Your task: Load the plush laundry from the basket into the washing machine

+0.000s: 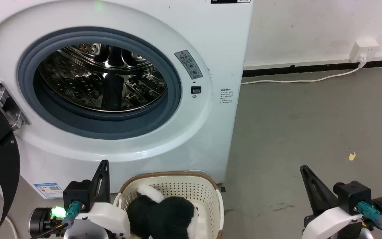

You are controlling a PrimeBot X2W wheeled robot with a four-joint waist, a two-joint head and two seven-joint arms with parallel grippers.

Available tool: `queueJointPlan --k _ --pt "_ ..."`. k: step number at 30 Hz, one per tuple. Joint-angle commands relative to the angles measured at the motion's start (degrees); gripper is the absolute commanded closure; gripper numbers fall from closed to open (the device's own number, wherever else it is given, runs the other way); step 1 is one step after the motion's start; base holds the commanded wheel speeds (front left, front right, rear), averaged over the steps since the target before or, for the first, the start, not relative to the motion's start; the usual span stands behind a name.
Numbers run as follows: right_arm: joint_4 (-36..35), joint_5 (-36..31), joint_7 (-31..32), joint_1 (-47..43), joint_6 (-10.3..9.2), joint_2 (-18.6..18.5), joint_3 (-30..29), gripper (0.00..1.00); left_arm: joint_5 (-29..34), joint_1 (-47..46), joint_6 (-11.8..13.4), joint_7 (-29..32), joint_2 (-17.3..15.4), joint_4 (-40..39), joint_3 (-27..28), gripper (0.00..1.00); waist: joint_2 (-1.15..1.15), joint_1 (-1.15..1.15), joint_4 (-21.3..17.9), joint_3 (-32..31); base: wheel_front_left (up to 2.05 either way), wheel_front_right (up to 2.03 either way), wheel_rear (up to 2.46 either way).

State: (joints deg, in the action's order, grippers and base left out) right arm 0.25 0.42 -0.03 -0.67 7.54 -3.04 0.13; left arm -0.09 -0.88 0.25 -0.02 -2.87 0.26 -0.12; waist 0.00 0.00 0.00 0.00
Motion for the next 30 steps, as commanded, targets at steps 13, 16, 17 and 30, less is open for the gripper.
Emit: queueJointPlan --k 13,16,17,30 --pt "-0.2 -0.4 0.0 0.7 -0.05 0.2 -0.1 1.0 0.1 0.9 -0.2 0.0 0.0 -0.3 0.1 1.0 0.0 0.0 0.0 0.0 0.0 0.0 0.0" --pt "-0.2 -0.4 0.0 0.7 -0.05 0.2 -0.1 1.0 0.1 0.9 -0.2 0.0 0.0 -0.3 0.1 1.0 0.0 0.0 0.0 0.0 0.0 0.0 0.0" --pt "-0.2 -0.4 0.0 0.7 -0.05 0.2 -0.1 1.0 0.1 0.9 -0.2 0.0 0.0 -0.3 0.1 1.0 0.0 0.0 0.0 0.0 0.0 0.0 0.0" --pt "-0.2 -0.4 0.0 0.7 -0.05 0.2 -0.1 1.0 0.1 0.9 -0.2 0.0 0.0 -0.3 0.1 1.0 0.0 0.0 0.0 0.0 0.0 0.0 0.0"
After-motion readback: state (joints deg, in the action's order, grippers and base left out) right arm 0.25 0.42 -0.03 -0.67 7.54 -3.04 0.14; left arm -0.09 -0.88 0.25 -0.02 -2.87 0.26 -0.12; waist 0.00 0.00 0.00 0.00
